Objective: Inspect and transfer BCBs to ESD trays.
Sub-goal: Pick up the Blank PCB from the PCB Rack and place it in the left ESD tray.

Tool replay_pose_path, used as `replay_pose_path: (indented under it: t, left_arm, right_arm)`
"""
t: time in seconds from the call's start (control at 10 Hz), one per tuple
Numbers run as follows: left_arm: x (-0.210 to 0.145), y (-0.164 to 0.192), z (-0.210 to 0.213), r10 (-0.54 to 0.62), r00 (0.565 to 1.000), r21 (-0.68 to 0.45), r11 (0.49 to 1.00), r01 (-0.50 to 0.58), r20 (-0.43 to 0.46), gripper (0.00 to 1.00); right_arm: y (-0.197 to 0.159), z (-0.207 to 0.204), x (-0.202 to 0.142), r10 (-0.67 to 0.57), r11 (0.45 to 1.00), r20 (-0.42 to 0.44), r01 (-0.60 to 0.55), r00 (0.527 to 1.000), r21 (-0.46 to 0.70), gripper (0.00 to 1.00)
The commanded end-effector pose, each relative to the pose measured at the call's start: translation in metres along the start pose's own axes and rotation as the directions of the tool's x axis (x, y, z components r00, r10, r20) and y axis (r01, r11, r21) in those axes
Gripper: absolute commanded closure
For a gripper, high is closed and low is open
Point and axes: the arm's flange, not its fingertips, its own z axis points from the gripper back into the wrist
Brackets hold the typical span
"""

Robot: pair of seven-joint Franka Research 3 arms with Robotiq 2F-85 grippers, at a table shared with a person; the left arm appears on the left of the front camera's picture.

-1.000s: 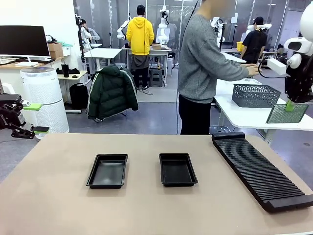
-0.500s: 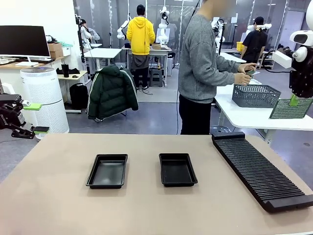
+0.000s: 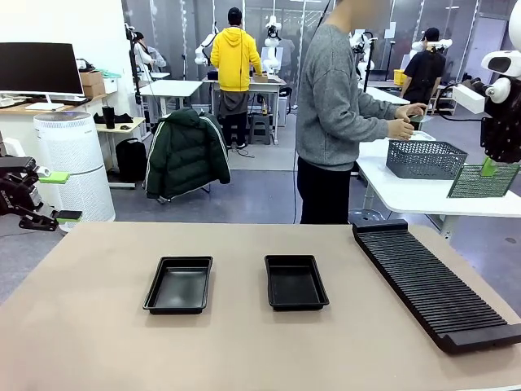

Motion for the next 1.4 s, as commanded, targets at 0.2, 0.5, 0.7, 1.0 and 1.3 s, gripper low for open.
replay_pose_path:
  t: [0.2, 0.5, 0.7, 1.0, 1.3]
  left_arm:
    - [0.0, -0.001, 0.0, 0.0, 1.0, -0.001, 1.0, 0.0, 0.0, 0.0]
    - [0.0, -0.001, 0.0, 0.0, 1.0, -0.001, 1.0, 0.0, 0.0, 0.0]
    - [0.0, -0.001, 0.0, 0.0, 1.0, -0.001, 1.0, 0.0, 0.0, 0.0]
    - [0.0, -0.001, 0.0, 0.0, 1.0, -0.001, 1.0, 0.0, 0.0, 0.0]
    - [0.0, -0.001, 0.0, 0.0, 1.0, -0.001, 1.0, 0.0, 0.0, 0.0]
  right_arm:
    - [0.0, -0.001, 0.001, 0.0, 1.0, -0.004, 0.0, 1.0, 0.002, 0.98]
    - [0.0, 0.0, 0.0, 0.0, 1.0, 0.0, 0.0, 1.0, 0.0, 0.98]
    - [0.001, 0.003, 0.011, -0.04, 0.999, -0.01, 0.04, 0.999, 0.007, 0.98]
    - [0.003, 0.002, 0.025, -0.145, 0.989, 0.002, 0.145, 0.989, 0.028, 0.98]
    - [0.007, 0.001, 0.044, -0.26, 0.963, 0.001, 0.259, 0.966, 0.068, 0.98]
